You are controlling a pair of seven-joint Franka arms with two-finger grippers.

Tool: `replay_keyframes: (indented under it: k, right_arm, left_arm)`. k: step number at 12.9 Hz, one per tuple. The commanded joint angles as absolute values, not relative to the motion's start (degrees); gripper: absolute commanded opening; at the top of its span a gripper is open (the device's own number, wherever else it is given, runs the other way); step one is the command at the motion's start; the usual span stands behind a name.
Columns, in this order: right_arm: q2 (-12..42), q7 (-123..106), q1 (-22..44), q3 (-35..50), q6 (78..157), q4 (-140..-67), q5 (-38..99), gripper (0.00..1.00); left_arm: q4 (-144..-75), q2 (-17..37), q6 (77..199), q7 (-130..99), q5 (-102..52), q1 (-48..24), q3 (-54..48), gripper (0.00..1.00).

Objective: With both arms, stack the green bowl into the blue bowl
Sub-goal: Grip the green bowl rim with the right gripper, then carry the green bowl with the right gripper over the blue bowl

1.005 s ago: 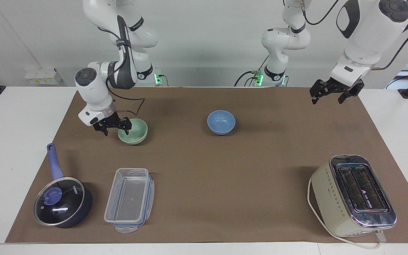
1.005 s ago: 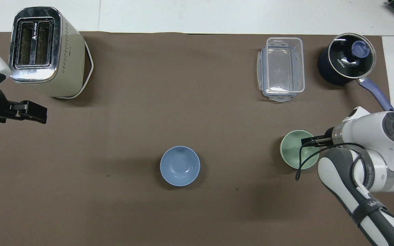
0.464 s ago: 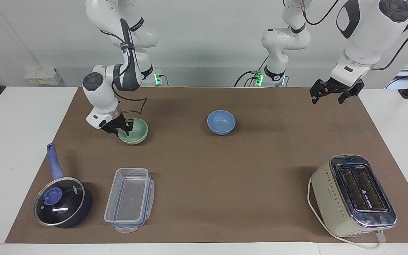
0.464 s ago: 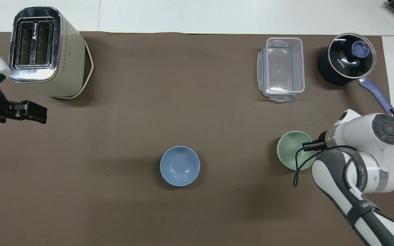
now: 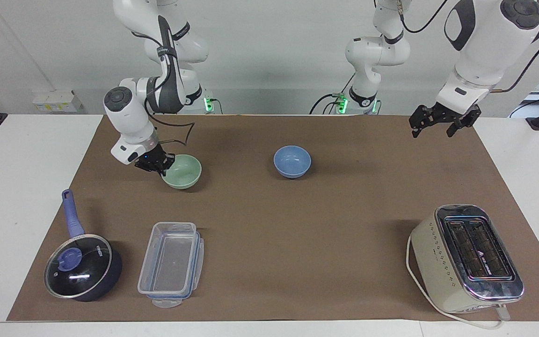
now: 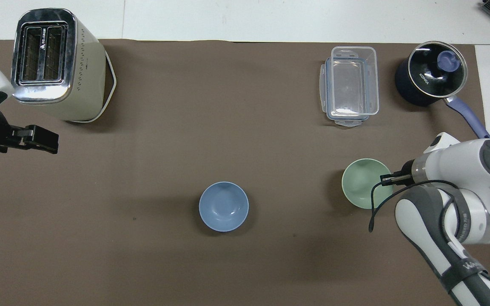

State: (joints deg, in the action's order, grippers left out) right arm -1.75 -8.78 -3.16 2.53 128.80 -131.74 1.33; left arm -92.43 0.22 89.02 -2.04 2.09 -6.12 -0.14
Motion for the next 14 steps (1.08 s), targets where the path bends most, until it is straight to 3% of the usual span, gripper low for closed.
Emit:
replay_keyframes:
  k: [1,6,14]
  right_arm:
    - [-5.26,-10.11,-2.12,2.81,123.77,-129.82,3.51,0.00]
    - [-8.17,-5.47,5.78,2.99,118.13,-126.74,4.39,0.00]
    - [-5.46,20.62,25.47,4.31,115.22,-120.94,7.73,0.00]
  left_arm:
    - [-91.58,0.53,87.80,-1.85,3.08,-5.71,-0.53,1.00]
    - [-91.58,0.53,87.89,-1.85,3.08,-5.71,-0.53,1.00]
    - [-91.58,0.53,87.89,-1.85,3.08,-5.71,-0.53,1.00]
